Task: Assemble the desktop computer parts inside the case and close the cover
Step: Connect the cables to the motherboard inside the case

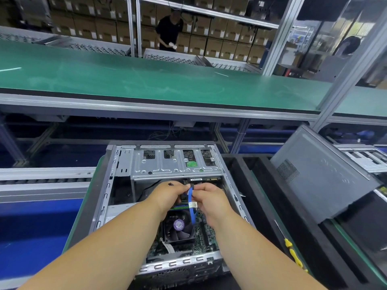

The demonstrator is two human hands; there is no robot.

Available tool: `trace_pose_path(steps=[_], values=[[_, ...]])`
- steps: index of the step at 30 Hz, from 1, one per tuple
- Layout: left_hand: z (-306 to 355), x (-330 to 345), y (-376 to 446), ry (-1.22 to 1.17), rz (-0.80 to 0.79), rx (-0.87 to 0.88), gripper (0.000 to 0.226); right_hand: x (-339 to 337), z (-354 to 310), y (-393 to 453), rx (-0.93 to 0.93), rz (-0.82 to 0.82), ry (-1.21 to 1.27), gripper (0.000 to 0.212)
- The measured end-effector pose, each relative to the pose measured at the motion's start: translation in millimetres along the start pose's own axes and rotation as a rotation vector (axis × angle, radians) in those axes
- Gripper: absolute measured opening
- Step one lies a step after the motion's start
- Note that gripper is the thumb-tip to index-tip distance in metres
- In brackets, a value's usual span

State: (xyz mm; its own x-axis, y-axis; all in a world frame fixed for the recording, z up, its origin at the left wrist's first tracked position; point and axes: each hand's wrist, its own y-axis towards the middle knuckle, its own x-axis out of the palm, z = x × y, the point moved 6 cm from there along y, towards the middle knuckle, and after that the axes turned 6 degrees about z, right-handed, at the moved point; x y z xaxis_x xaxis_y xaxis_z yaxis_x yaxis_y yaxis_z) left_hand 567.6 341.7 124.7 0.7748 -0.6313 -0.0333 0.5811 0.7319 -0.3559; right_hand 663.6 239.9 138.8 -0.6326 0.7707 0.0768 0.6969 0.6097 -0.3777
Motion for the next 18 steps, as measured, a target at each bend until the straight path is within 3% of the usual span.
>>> trace_pose_path(steps=[8, 13, 18], values=[[-2, 0, 10, -0.004, 0.003, 0.020, 0.020, 2, 5, 1, 0.104, -0.042, 0.206, 0.016], [-6, 4, 16, 0.007, -0.007, 0.013, 0.028, 2, 17, 6, 0.212, -0.002, 0.323, 0.031], [-9, 14, 15, 0.041, -0.089, -0.022, 0.033, -12, 22, 12, 0.285, 0.184, 0.436, 0.011]])
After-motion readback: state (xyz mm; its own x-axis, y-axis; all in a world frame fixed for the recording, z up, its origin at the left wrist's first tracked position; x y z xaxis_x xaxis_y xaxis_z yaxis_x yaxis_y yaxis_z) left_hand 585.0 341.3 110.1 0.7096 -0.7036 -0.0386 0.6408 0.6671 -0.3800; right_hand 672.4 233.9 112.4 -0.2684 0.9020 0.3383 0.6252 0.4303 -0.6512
